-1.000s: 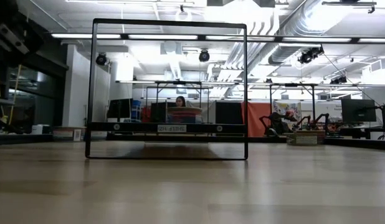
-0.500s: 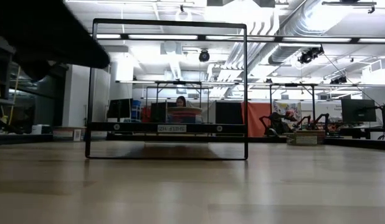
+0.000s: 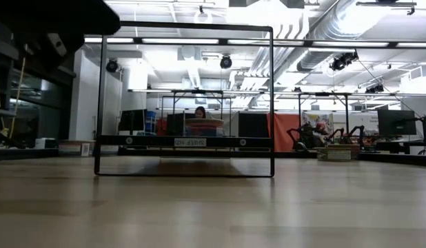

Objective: Stack canned seafood by type on shelf
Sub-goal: Stack the blue pink tuna can on top of the other blue pink tuna can on the shelf

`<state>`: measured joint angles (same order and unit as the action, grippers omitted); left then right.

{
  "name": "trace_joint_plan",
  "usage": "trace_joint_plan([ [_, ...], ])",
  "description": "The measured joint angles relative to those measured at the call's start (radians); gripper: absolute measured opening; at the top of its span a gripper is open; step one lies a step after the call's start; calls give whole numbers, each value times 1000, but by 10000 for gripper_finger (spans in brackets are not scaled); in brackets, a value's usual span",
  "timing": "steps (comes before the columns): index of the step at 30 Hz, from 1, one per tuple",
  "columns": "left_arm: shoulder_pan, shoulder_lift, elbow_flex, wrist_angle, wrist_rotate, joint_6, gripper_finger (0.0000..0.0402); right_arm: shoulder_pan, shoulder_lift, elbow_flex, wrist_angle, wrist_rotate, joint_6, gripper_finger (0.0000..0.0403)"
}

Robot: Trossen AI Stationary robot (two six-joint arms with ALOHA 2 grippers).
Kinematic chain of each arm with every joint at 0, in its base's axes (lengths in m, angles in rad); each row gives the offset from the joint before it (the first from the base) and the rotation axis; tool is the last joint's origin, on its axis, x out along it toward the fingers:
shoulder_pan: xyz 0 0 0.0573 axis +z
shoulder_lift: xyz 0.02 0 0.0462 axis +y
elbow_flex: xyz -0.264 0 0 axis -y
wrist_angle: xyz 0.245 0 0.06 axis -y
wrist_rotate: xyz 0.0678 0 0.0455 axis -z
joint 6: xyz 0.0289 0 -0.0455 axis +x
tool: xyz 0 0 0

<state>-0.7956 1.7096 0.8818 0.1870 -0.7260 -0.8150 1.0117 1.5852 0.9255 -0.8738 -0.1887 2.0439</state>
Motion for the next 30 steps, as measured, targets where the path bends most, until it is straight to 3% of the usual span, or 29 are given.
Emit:
trace_joint_plan([
  [14, 19, 5, 0, 9, -53, 25, 0, -131, 45, 44, 174, 269, -117, 0],
  [25, 86, 71, 9, 208, -31, 133, 0, -247, 156, 43, 593, 401, -380, 0],
  [30, 104, 133, 67, 210, 38, 154, 0, -273, 202, 38, 818, 482, -526, 0],
])
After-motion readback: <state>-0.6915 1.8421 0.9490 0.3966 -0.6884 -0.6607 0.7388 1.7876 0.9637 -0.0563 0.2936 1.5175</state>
